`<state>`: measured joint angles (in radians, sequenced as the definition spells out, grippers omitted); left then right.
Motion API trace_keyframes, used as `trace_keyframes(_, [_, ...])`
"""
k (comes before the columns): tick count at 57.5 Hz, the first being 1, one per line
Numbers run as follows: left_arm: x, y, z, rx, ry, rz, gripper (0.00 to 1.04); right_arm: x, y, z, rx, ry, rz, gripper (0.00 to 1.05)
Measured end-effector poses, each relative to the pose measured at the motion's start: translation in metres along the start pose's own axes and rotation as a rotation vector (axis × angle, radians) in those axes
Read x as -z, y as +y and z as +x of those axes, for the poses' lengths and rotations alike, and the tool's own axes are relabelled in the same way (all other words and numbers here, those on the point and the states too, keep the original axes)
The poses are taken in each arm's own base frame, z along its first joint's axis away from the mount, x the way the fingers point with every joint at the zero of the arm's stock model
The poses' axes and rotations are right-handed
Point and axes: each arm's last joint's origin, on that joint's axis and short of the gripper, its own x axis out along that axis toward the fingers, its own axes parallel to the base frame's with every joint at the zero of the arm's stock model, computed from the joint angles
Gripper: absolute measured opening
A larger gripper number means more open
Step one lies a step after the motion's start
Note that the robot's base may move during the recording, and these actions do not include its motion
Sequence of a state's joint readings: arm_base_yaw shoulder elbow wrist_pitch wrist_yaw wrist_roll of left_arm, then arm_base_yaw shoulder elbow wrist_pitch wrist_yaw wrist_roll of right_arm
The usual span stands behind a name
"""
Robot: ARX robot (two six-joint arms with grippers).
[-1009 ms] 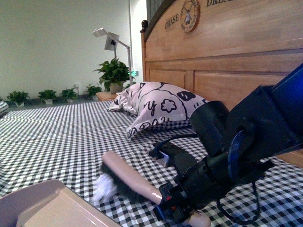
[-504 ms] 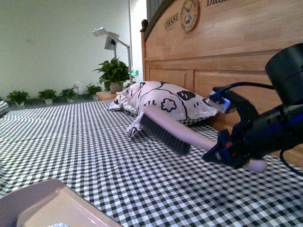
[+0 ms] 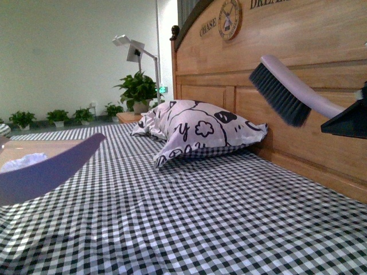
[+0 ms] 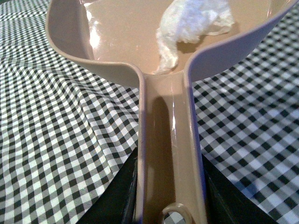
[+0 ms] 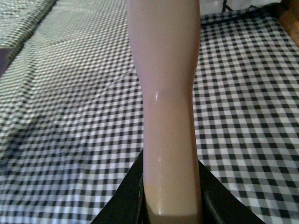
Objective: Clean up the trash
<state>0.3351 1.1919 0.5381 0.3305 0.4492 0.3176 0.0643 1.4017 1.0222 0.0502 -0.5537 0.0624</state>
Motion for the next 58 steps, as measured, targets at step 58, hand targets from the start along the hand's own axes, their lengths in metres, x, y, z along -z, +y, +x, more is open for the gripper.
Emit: trace_keyframes(58, [-0.046, -0.068, -0.141, -0.223, -0.405, 0.057, 0.28, -0.004, 0.102, -0.177, -0.076, -0.445, 0.039, 0.19])
